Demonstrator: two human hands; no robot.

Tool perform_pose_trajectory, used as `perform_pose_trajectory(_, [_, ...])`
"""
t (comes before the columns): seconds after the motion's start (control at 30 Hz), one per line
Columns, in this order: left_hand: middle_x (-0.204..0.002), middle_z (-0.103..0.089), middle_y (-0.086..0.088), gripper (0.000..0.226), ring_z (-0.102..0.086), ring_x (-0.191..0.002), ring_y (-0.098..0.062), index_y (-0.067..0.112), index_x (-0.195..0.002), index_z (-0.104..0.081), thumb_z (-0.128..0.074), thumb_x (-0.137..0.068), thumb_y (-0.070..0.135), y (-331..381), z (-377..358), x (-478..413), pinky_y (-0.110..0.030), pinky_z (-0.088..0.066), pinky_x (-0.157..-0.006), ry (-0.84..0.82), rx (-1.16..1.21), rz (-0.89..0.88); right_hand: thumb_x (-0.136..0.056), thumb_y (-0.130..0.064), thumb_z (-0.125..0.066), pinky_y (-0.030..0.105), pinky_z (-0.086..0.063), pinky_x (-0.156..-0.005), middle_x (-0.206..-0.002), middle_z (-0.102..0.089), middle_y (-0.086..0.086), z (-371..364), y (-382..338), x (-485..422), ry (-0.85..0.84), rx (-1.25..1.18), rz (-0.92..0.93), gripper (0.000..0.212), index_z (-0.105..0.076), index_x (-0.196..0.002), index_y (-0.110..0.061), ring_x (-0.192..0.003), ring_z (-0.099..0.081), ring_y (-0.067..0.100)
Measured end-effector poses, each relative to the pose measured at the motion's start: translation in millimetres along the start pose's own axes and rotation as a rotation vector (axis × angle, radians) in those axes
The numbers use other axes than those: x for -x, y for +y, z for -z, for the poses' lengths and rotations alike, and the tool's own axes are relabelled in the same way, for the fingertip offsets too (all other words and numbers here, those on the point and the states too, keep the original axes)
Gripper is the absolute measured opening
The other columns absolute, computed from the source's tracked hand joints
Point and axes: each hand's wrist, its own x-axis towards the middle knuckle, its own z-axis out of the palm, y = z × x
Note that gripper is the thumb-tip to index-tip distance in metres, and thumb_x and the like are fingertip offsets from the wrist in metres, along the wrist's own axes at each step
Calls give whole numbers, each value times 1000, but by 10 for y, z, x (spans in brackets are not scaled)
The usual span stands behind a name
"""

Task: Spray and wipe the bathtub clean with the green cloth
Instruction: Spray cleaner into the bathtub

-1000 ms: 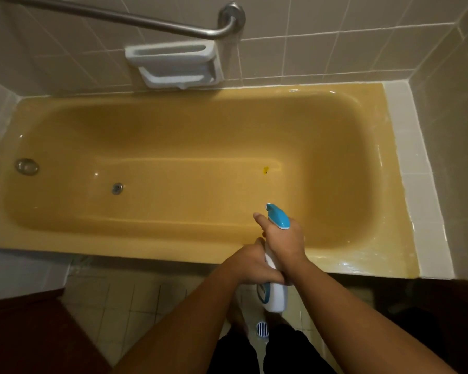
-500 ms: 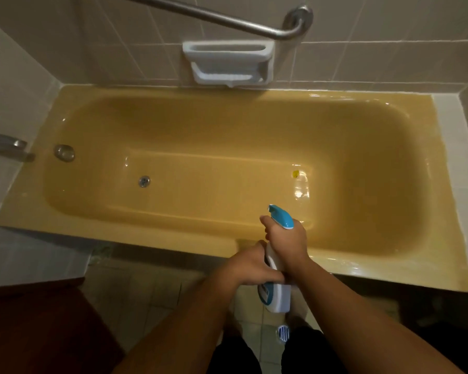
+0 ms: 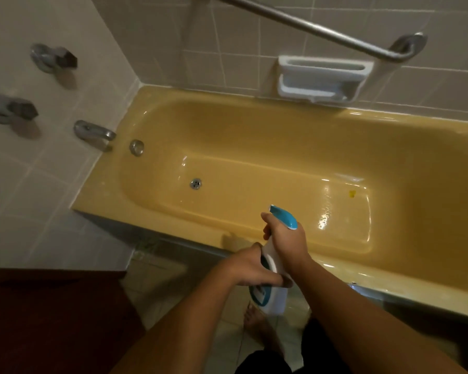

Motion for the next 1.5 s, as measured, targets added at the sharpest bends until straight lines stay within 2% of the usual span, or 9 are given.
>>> perform_pose_trajectory(0.2, [-112,-69,3,51,-68,-103,-16,31,-112,-58,-85,-73,49,-287,454,100,-45,-60,-93,35,36,17,-82,-34,-79,39,-54,-68,-73,-74,7,-640,-158,-35,2,91,40,27,-73,-79,-9,-67,-68,18])
perform_pose_trajectory(0.43, [-111,-71,1,67,-70,-102,-18,27,-121,-56,-83,-65,53,-529,1015,100,-48,-60,-94,52,39,98,-80,-34,-82,40,-50,-62,-75,-70,17,-1265,-359,-175,-85,139,69,35,-70,-83,-2,-63,-59,17])
perform_pose_trajectory(0.53, [-114,-69,-4,56,-68,-104,-20,20,-127,-56,-81,-79,34,-634,1268,103,-44,-60,-93,41,55,120,-78,-39,-81,51,-55,-70,-63,-63,5,-1582,-414,-229,-80,183,77,33,-66,-73,-9,-61,-57,19])
perform_pose_trajectory(0.63, [-101,-68,2,56,-65,-84,-11,18,-133,-53,-78,-85,31,-774,1498,110,-23,-57,-69,58,57,137,-79,-55,-78,50,-52,-83,-59,-59,-7,-1891,-496,-261,-98,320,134,43,-57,-62,-21,-71,-63,26])
perform_pose_trajectory(0.77, [-117,-72,6,76,-69,-106,-14,25,-134,-56,-83,-66,46,-1008,1679,100,-44,-59,-97,65,102,154,-82,-61,-73,47,-46,-98,-70,-63,-6,-2144,-582,-284,-96,420,90,44,-58,-66,-23,-85,-64,28])
perform_pose_trajectory(0.9, [-118,-70,8,79,-68,-108,-13,31,-135,-53,-86,-66,53,-1251,1942,105,-45,-58,-98,18,94,159,-64,-76,-62,50,-52,-93,-70,-72,-2,-2465,-581,-284,-119,375,56,56,-68,-69,-20,-79,-70,26])
perform_pose_trajectory(1.1, [-122,-69,10,100,-67,-112,-13,30,-137,-48,-93,-55,65,-1689,2446,133,-45,-58,-98,-112,43,130,-70,-51,-78,49,-60,-77,-75,-74,6,-3007,-594,-211,-15,232,-8,36,-72,-75,-15,-77,-72,29])
perform_pose_trajectory(1.3, [-124,-65,8,80,-64,-111,-11,29,-132,-47,-93,-69,48,-1994,2828,284,-40,-58,-97,-164,-37,66,-78,-39,-79,49,-57,-73,-72,-71,12,-3439,-575,-24,144,153,15,30,-69,-71,-11,-74,-70,33])
perform_pose_trajectory(1.5, [-123,-65,11,95,-64,-111,-13,30,-135,-49,-93,-57,59,-2081,2994,265,-44,-58,-98,-203,-148,35,-74,-45,-75,51,-59,-74,-67,-70,8,-3570,-564,70,200,131,-7,33,-68,-69,-13,-67,-68,27])
